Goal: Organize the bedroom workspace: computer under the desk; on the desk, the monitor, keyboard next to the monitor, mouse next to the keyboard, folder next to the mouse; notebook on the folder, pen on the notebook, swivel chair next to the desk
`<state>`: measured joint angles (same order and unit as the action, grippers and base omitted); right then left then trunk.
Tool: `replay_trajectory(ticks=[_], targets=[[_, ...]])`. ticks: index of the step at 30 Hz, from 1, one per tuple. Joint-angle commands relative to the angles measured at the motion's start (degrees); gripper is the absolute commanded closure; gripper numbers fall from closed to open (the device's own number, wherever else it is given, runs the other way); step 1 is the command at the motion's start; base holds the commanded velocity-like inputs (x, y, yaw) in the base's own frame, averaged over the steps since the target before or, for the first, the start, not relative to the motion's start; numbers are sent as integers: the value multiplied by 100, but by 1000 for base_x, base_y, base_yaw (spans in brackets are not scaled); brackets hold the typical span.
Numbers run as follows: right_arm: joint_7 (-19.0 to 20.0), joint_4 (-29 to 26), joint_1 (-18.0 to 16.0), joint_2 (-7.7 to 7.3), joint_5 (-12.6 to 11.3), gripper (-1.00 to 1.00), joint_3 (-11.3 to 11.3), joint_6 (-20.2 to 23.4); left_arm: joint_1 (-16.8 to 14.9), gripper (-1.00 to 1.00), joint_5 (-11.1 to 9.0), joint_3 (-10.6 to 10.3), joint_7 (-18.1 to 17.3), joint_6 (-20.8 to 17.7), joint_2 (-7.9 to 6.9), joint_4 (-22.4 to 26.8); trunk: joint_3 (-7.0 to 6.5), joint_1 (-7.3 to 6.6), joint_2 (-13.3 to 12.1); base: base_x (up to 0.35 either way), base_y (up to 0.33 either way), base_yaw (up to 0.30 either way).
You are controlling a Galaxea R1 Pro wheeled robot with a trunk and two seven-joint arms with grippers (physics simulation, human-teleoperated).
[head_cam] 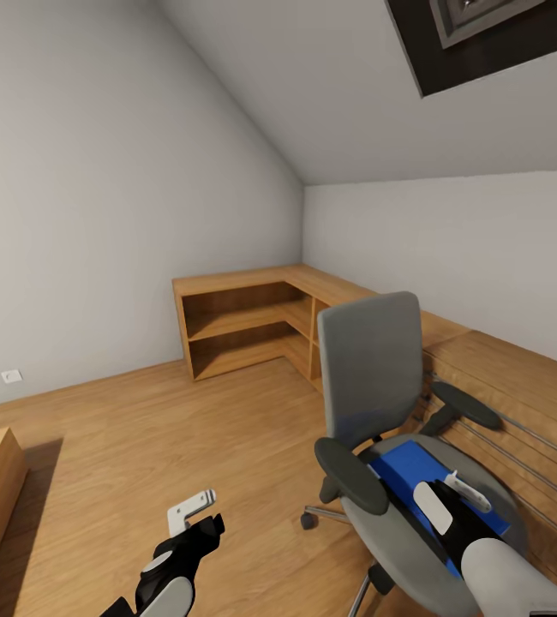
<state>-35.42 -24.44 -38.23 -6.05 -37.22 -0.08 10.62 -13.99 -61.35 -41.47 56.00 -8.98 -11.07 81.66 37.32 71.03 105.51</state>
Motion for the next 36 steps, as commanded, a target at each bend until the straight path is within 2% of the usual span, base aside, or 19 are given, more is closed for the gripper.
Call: replay_trajectory(ticks=[1,23,36], targets=[[-26,-14,-1,-1,-5,100,-1,45,-7,-100,-7,-10,34,-33,-5,8,-12,-23,-38,0,0,0],[-26,-97,-1,-9,-5,100,-13,45,-7,-100,-1,-6,25,-33,-25,5,-407,-506,-921,-5,0,0],[-26,-317,2,-18,-9,100,-31,91,-7,-100,-1,-5,25,-33,-27,5,-641,-792,-1442,-270,0,0]])
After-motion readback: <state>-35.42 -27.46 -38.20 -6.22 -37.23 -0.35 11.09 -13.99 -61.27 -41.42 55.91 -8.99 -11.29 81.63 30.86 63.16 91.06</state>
